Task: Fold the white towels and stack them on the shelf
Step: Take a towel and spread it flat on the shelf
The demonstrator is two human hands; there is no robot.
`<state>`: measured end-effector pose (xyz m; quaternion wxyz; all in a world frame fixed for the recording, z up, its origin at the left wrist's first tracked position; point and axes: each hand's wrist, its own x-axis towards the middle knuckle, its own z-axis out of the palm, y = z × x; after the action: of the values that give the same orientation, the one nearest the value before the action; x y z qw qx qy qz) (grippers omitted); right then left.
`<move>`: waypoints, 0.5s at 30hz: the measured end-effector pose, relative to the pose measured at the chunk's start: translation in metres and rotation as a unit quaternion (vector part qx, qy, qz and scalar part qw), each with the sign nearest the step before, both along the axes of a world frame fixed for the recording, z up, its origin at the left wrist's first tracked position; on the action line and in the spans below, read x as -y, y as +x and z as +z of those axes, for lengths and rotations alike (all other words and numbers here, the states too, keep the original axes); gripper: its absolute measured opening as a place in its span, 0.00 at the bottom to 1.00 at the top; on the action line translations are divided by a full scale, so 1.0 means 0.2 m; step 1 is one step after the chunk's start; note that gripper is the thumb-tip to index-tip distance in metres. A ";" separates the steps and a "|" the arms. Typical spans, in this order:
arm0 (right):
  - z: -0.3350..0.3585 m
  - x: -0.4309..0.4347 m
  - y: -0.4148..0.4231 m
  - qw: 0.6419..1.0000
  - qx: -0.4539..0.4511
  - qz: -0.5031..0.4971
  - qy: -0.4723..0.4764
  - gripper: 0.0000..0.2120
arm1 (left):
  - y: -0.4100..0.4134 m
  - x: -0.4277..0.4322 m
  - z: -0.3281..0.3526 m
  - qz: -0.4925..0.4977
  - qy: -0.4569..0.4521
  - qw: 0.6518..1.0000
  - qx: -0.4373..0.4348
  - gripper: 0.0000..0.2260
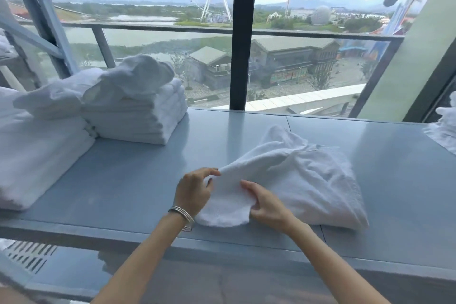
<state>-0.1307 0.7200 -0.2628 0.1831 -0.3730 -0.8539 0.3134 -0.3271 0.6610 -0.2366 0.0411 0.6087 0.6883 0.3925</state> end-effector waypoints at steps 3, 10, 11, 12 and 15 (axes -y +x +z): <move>0.03 -0.05 0.15 0.995 -0.020 -0.054 0.079 0.29 | 0.08 -0.12 -0.01 -0.095 0.012 0.994 -0.044 0.12; 0.01 -0.08 0.41 0.915 0.271 -0.193 0.227 0.28 | 0.32 -0.37 -0.09 -0.234 -0.003 0.952 -0.196 0.19; 0.00 -0.06 0.41 0.912 0.291 -0.197 0.210 0.31 | 0.35 -0.41 -0.10 -0.235 -0.006 0.949 -0.209 0.19; 0.00 -0.05 0.42 0.911 0.299 -0.206 0.197 0.32 | 0.38 -0.43 -0.10 -0.232 -0.007 0.948 -0.216 0.19; 0.00 -0.01 0.43 0.903 0.320 -0.225 0.177 0.26 | 0.41 -0.51 -0.08 -0.203 -0.061 0.946 -0.244 0.19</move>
<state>-0.0453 0.7216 -0.2620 0.0289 -0.5966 -0.8015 -0.0289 -0.2444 0.7624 -0.2524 -0.0126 0.8089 0.5620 0.1724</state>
